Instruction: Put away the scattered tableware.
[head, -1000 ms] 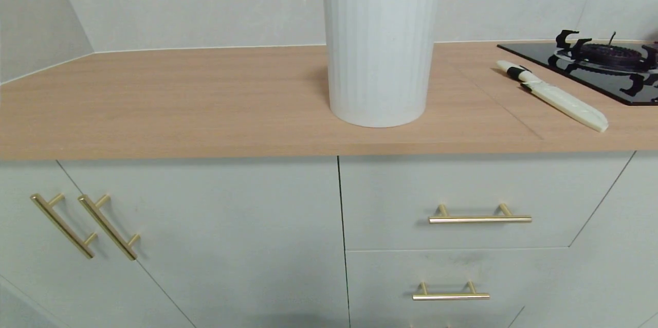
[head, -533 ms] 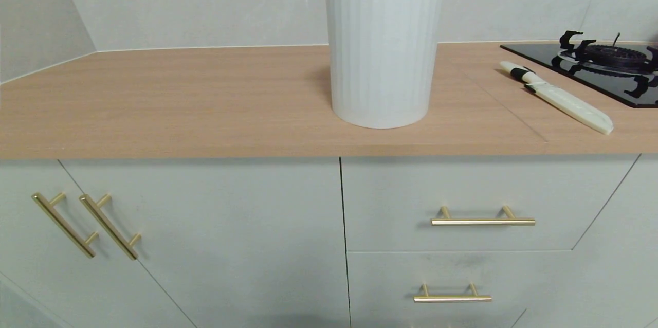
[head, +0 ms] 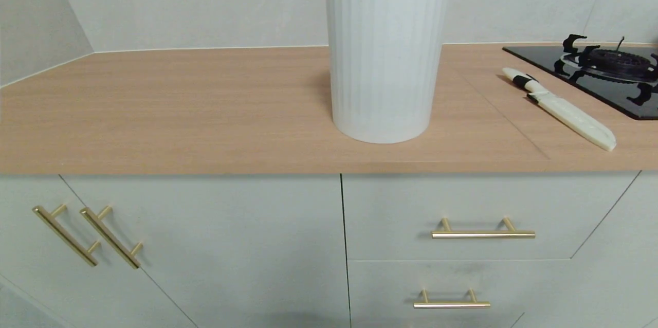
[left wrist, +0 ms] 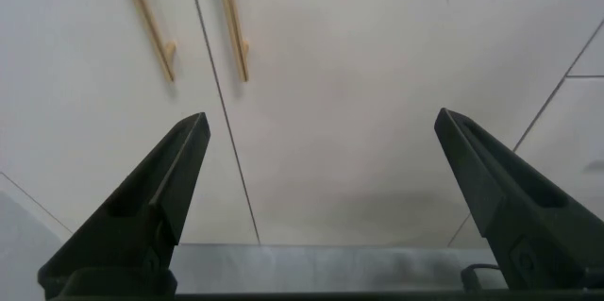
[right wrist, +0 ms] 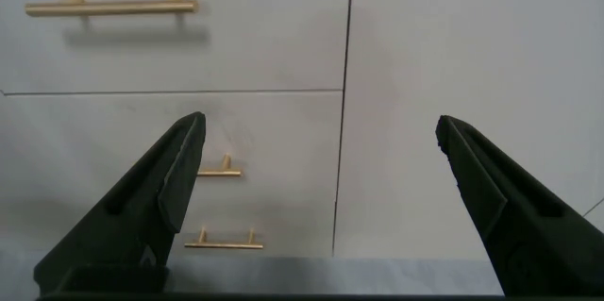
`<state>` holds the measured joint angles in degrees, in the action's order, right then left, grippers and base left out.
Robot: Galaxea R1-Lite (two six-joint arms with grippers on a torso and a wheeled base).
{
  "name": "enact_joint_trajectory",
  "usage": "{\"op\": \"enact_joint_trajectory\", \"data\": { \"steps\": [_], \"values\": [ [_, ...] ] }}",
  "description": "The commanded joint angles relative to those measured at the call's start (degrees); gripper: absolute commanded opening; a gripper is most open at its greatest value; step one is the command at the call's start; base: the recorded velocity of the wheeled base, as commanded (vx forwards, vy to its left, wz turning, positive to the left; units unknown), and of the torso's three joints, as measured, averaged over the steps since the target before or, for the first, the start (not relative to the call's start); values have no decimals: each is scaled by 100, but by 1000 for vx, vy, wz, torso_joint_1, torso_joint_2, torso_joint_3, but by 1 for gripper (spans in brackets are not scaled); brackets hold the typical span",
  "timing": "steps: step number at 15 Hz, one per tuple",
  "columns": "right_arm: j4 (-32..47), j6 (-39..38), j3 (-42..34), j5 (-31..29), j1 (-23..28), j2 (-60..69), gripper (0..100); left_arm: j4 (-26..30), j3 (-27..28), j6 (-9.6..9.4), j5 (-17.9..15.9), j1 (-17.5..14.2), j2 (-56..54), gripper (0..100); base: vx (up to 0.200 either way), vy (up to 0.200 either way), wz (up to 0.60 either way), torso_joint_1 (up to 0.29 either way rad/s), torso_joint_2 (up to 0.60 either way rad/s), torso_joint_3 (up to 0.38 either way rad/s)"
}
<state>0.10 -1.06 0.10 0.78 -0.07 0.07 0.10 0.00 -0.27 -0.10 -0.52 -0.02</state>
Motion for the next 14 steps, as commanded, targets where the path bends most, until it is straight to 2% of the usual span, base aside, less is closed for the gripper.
{"op": "enact_joint_trajectory", "data": {
  "steps": [1,7,14],
  "values": [
    [-1,1,-1,1,-1,-7,100,-1,0,0,1,0,2,100,0,0,0,139,-549,-320],
    [-1,1,-1,1,-1,-7,100,-1,0,0,1,0,2,100,0,0,0,143,-496,-304],
    [-1,1,-1,1,-1,-7,100,-1,0,0,1,0,2,100,0,0,0,194,-490,-293]
  ]
}}
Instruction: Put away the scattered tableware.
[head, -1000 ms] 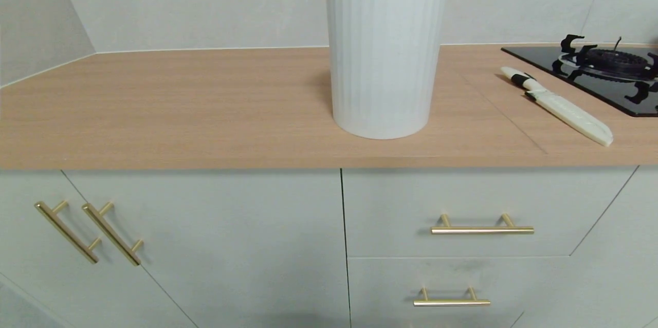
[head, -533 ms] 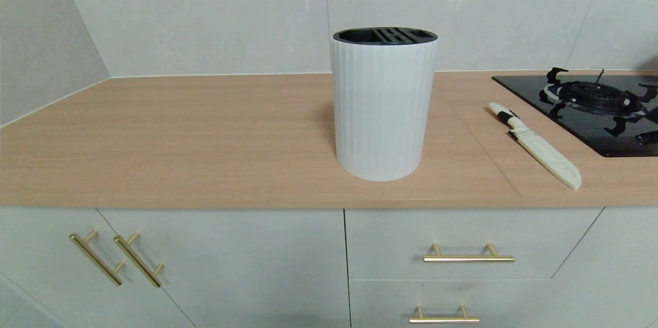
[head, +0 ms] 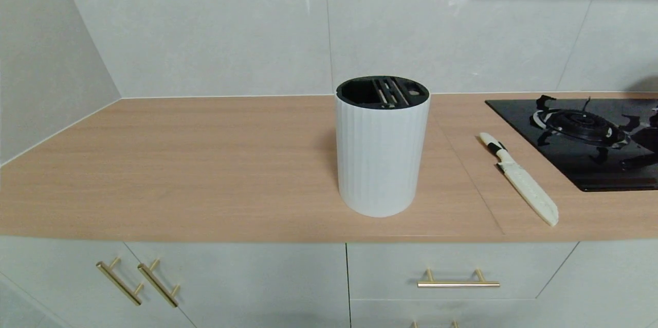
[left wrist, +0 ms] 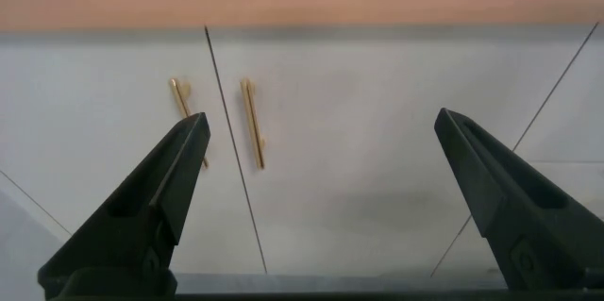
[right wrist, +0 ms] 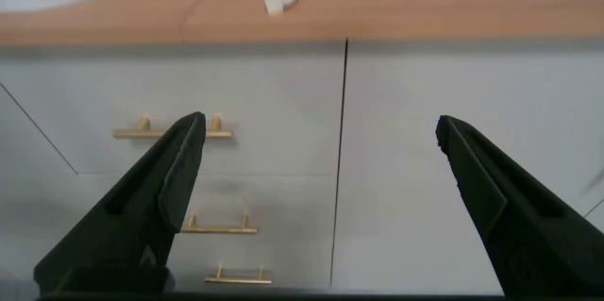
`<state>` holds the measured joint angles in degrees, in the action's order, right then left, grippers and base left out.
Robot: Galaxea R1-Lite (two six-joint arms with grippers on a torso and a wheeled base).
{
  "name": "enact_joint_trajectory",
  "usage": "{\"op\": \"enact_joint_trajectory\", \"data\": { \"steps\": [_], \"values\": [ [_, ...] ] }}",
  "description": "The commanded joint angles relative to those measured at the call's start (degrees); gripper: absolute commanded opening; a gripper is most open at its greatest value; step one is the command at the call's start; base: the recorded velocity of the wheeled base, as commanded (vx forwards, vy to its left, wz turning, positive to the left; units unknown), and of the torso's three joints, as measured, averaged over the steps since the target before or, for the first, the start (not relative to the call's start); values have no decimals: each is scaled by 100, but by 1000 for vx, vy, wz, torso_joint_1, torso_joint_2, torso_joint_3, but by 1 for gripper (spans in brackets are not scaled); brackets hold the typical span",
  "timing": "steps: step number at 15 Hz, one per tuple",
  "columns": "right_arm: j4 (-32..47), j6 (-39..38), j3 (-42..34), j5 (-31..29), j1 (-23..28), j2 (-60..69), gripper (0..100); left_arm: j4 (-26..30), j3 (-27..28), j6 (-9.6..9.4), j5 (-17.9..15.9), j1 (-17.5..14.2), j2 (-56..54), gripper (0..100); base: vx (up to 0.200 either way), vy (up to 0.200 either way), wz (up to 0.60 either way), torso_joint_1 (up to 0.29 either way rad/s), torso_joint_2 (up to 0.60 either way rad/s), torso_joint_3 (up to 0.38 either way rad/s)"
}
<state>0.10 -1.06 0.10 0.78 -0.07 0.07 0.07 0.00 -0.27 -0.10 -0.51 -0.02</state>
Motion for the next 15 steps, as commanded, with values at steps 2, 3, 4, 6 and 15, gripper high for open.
{"op": "enact_joint_trajectory", "data": {
  "steps": [2,3,4,6,15],
  "values": [
    [-1,1,-1,1,-1,-7,100,1,0,0,1,-2,2,100,0,0,0,202,-488,-283],
    [-1,1,-1,1,-1,-7,100,1,0,0,1,-2,2,100,0,0,0,212,-500,-290],
    [-1,1,-1,1,-1,-7,100,1,0,0,1,-2,2,100,0,0,0,212,-515,-286],
    [-1,1,-1,1,-1,-7,100,1,0,0,1,-2,2,100,0,0,0,237,-522,-288],
    [-1,1,-1,1,-1,-7,100,1,0,0,1,-2,2,100,0,0,0,266,-568,-308]
  ]
}}
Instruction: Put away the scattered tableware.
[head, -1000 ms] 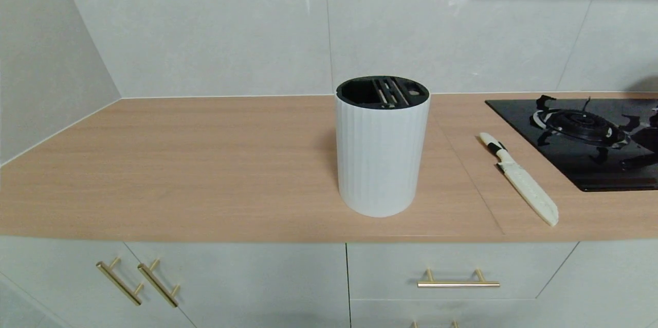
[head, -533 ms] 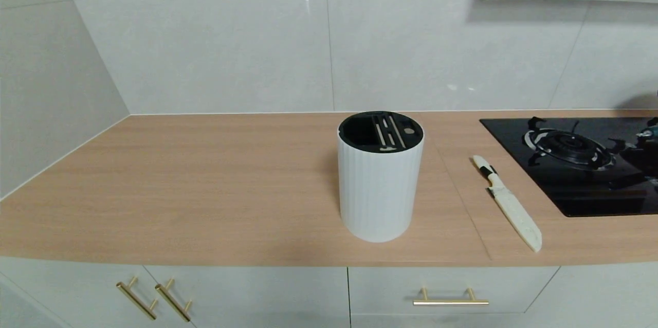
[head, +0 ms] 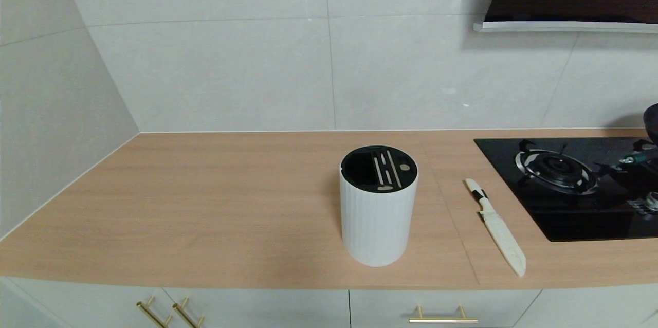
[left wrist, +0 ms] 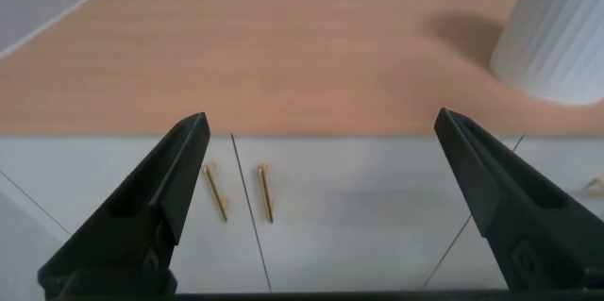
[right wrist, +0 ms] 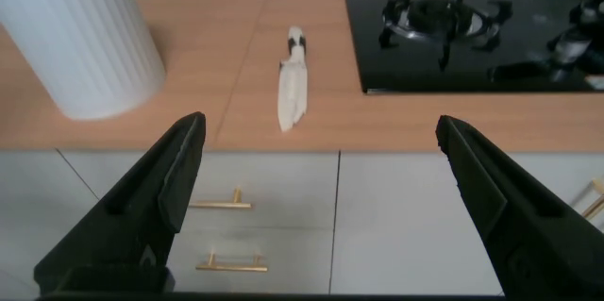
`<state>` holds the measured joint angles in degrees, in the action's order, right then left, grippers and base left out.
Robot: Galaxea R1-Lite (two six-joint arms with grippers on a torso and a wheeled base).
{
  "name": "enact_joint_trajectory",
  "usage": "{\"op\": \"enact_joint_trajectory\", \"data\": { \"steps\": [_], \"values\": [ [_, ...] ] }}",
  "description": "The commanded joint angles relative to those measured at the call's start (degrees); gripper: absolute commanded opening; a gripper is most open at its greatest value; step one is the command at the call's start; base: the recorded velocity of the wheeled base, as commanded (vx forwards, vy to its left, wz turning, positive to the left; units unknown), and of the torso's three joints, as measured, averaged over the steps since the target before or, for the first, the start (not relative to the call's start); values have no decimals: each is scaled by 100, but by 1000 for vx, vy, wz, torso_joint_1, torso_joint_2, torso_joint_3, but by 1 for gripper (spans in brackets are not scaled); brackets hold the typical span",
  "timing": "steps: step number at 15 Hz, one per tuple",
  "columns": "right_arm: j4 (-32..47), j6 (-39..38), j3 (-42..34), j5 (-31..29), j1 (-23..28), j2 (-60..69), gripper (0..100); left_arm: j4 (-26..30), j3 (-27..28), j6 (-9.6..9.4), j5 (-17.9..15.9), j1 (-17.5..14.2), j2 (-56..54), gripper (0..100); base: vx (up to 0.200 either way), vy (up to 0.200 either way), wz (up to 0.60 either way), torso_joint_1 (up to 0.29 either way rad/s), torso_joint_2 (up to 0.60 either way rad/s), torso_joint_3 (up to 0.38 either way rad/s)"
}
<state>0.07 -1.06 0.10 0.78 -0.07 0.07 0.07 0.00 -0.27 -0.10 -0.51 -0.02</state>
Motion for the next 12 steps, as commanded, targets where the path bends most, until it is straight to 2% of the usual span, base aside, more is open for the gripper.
{"op": "enact_joint_trajectory", "data": {
  "steps": [1,8,12],
  "values": [
    [1,1,-1,1,-1,-7,100,1,0,0,1,-2,2,100,0,0,0,261,-549,-281],
    [1,1,-1,1,-10,-7,100,1,0,0,1,-2,2,100,0,0,0,191,-401,-210],
    [1,1,-1,10,-1,-7,100,1,0,0,1,-2,2,100,0,0,0,40,-76,-32]
  ]
}}
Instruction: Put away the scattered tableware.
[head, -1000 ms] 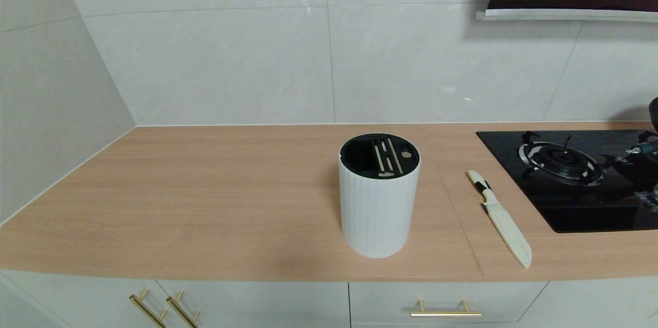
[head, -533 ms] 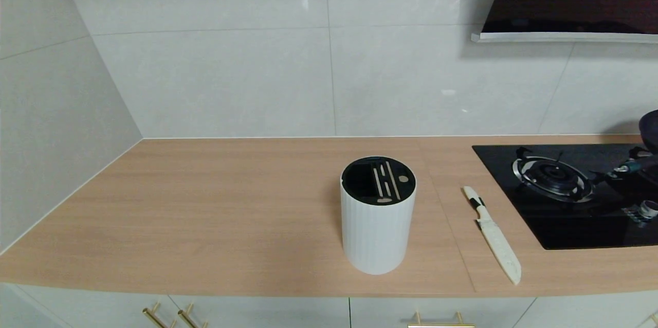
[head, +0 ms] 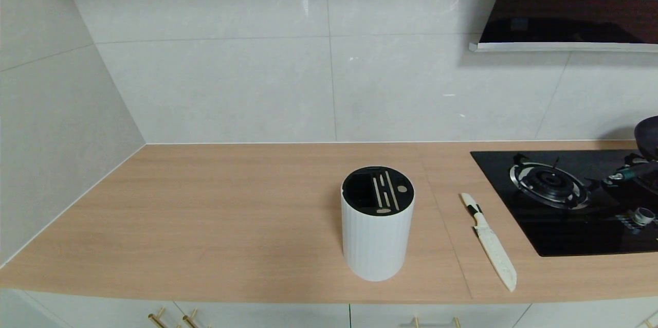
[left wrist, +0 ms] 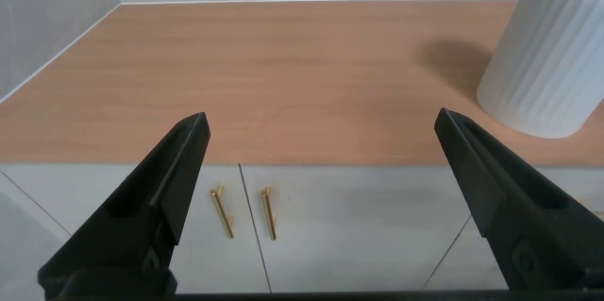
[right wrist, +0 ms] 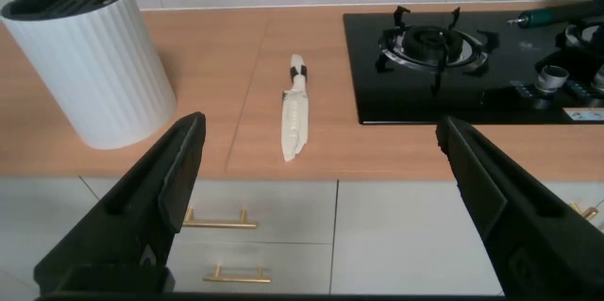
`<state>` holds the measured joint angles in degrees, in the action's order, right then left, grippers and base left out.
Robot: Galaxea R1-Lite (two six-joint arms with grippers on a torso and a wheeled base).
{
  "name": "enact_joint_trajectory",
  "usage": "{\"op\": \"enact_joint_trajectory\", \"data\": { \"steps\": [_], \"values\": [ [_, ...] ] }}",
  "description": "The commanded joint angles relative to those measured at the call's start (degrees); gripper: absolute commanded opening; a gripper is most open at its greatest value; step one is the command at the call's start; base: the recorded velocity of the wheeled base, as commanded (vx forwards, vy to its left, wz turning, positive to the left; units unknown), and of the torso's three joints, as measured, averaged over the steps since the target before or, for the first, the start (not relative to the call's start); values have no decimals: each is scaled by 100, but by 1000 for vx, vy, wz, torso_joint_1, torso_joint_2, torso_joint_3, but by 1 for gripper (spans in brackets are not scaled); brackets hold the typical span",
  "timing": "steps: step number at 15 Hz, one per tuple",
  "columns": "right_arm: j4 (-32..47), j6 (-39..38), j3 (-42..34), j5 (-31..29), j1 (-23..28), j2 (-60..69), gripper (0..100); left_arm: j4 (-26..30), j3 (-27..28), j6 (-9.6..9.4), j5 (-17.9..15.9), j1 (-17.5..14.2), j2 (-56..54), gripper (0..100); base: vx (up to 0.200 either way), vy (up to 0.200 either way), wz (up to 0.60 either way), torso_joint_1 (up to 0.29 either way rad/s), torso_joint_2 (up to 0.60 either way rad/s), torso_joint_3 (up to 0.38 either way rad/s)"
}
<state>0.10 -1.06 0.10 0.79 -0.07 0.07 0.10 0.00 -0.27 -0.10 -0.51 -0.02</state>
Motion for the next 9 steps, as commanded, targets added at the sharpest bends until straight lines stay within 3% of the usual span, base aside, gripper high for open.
{"op": "enact_joint_trajectory", "data": {
  "steps": [1,9],
  "values": [
    [-1,1,-1,0,-1,-7,100,-1,0,0,1,-2,2,100,0,0,0,0,0,0],
    [-36,115,8,-264,-1,-7,100,-1,0,0,1,-2,2,100,0,0,0,0,0,0]
  ]
}}
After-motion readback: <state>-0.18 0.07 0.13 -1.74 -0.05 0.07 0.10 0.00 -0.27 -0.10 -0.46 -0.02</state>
